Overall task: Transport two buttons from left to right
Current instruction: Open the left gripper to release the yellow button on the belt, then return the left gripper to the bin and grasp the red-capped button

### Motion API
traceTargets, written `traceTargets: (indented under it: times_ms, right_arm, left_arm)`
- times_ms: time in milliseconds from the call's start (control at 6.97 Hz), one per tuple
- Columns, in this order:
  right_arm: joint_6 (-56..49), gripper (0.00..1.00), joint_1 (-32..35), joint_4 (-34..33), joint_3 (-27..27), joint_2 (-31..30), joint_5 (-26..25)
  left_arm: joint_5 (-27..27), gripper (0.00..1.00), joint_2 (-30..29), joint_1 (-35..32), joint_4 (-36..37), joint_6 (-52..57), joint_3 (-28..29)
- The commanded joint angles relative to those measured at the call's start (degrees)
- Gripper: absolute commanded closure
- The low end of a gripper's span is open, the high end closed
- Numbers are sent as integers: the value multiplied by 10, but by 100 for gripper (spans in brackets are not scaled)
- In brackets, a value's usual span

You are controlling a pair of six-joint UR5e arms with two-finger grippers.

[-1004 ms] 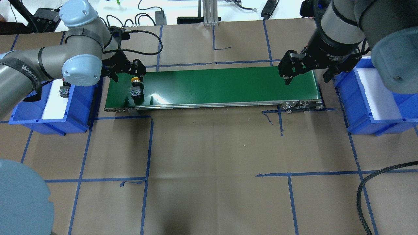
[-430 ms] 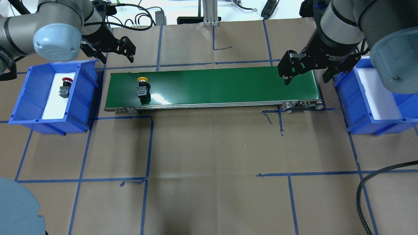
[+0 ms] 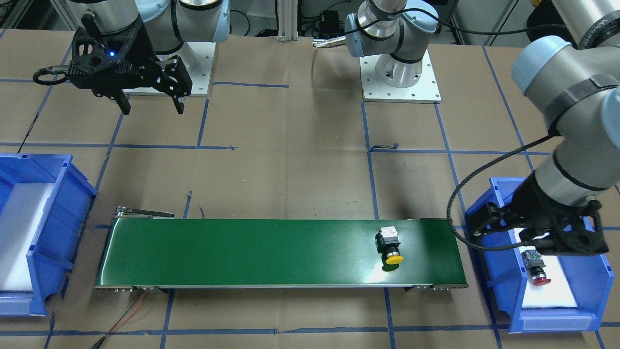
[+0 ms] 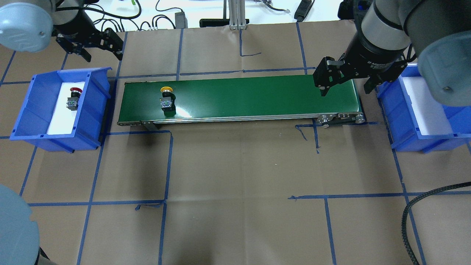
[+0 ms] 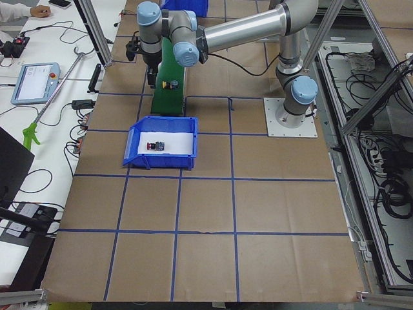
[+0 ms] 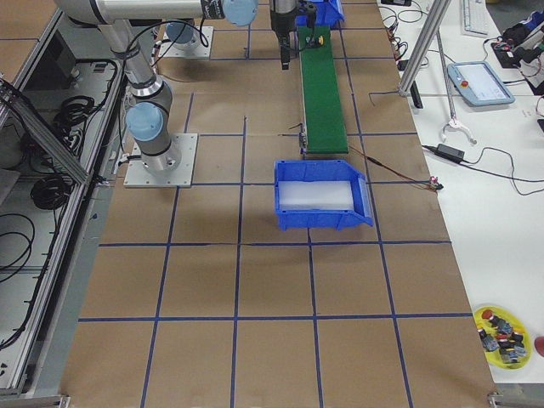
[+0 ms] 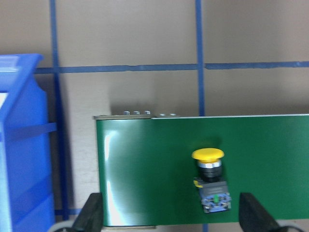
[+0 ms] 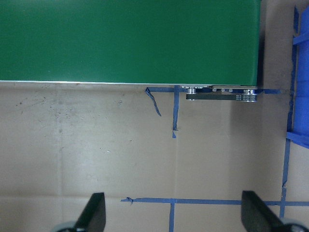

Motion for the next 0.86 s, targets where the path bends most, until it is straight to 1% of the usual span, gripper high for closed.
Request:
traceTargets:
  times_ms: [0, 430, 574, 717]
  right_arm:
    - [0, 0, 1, 0, 0, 3, -1]
    - [0, 0, 0, 0, 0, 4, -2]
    - [0, 0, 0, 0, 0, 4, -2]
    - [0, 0, 0, 0, 0, 5, -2]
  left_arm:
    - [0, 0, -8, 81, -13, 77, 2]
    - [-1, 0, -46, 141, -3, 156, 4]
    - [-1, 0, -64, 141, 8, 154, 2]
    - [0, 0, -82, 141, 38, 153, -5]
